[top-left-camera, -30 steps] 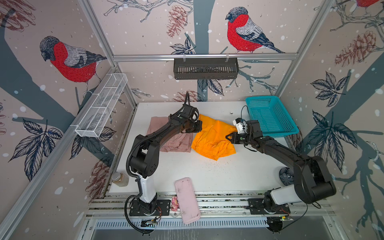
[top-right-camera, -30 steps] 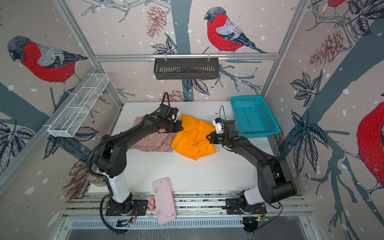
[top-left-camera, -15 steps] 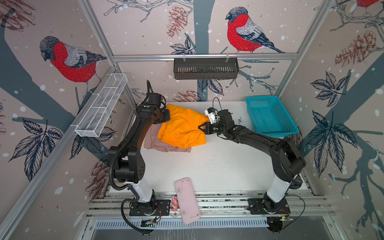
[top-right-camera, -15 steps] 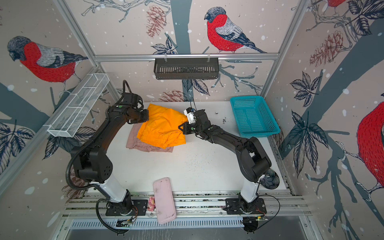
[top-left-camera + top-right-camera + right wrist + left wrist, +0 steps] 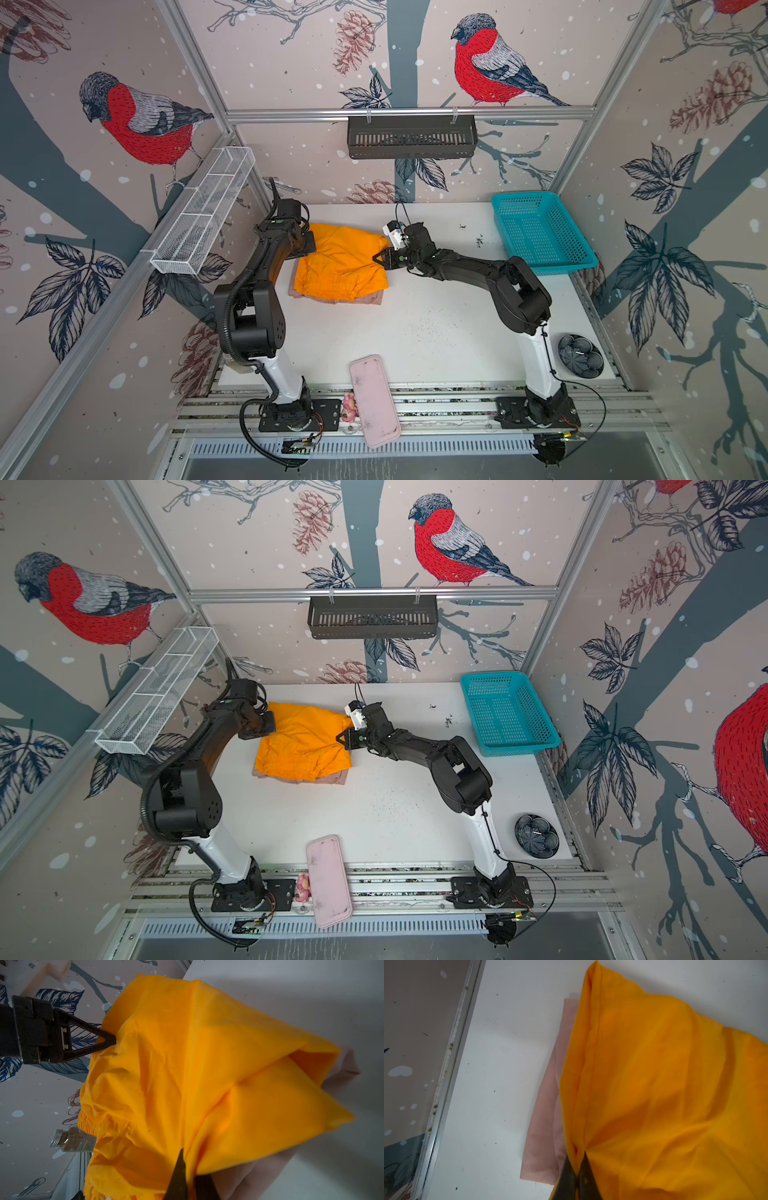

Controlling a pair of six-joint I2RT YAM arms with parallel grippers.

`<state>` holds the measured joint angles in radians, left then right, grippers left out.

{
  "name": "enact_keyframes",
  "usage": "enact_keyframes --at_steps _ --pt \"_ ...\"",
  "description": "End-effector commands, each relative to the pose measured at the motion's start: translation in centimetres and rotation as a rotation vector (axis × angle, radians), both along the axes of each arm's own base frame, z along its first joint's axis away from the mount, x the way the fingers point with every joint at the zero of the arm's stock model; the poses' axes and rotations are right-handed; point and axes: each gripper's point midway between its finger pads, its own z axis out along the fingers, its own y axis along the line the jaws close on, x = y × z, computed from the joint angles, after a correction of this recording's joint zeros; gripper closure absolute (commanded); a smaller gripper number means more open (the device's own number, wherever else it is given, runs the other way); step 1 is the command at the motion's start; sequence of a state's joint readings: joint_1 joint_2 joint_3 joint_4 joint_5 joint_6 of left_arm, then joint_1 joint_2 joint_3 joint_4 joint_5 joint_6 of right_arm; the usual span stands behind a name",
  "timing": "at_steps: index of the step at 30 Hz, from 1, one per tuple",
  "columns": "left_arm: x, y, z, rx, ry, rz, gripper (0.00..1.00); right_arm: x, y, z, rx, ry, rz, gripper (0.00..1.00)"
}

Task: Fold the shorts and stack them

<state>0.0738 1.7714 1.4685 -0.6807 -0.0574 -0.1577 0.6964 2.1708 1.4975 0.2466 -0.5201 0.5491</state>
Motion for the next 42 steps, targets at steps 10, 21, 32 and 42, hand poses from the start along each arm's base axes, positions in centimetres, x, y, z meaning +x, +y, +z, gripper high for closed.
enact_keyframes --at_steps 10,21,32,42 --pt "2.9 2.2 -2.7 0.099 -0.088 0.054 0.44 0.3 0.6 -2.9 -0.02 -0.032 -0.013 0.75" --pt "1.5 2.3 2.8 0.099 -0.057 0.133 0.03 -0.2 -2.3 2.5 -0.043 -0.142 -0.092 0.01" --pt "-4.0 -13.2 2.7 -0.1 -0.035 -0.192 0.03 -3.6 -10.3 4.2 -0.202 -0.224 -0.143 0.0" --pt "-6.3 -16.7 -3.1 -0.196 -0.015 -0.217 0.03 -7.3 -16.5 3.9 -0.243 -0.233 -0.217 0.0"
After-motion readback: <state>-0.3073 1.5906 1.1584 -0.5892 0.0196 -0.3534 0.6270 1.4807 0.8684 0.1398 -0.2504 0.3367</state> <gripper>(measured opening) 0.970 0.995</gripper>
